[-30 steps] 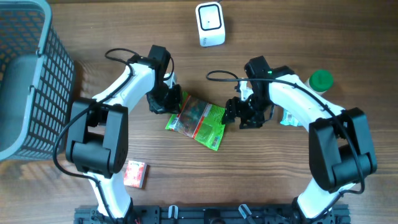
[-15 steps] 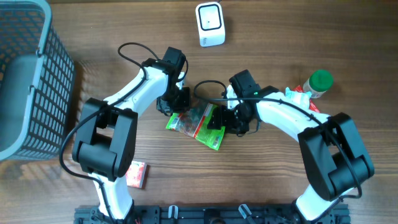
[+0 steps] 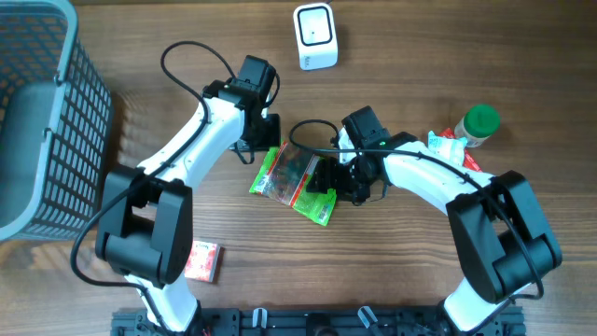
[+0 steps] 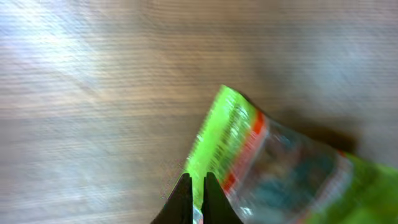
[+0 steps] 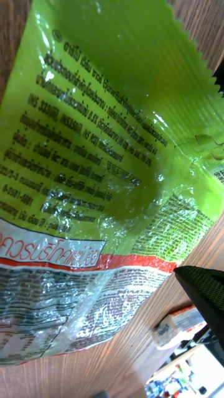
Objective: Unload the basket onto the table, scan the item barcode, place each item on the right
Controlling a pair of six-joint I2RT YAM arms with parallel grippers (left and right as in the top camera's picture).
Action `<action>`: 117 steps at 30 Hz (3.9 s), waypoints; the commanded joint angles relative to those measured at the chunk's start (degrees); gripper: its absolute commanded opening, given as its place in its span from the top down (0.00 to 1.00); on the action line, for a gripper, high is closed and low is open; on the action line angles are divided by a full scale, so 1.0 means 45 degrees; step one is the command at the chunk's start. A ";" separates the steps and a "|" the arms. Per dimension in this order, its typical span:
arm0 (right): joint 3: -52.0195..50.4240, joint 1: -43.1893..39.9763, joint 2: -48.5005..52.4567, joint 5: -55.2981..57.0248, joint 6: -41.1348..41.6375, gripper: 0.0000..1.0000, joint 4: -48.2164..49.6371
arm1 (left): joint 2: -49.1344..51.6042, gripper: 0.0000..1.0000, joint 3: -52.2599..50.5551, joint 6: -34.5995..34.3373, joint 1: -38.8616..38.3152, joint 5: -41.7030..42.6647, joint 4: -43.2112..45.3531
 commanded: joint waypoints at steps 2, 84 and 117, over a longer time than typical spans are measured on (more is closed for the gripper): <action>-0.0389 0.0102 0.0170 0.0539 0.0393 0.32 0.0267 | 0.0505 0.96 -0.1248 -0.0029 0.0083 -0.0996 0.1064; -0.3269 0.0398 -0.1520 -0.5217 -0.3351 0.96 0.8310 | -0.1457 0.96 -0.3055 -0.1462 0.0189 0.0981 0.1972; -0.3269 -0.3473 -0.6348 -1.0112 -0.6844 0.96 0.5139 | -0.4007 0.45 -0.3060 -0.0874 0.5877 0.0559 0.2147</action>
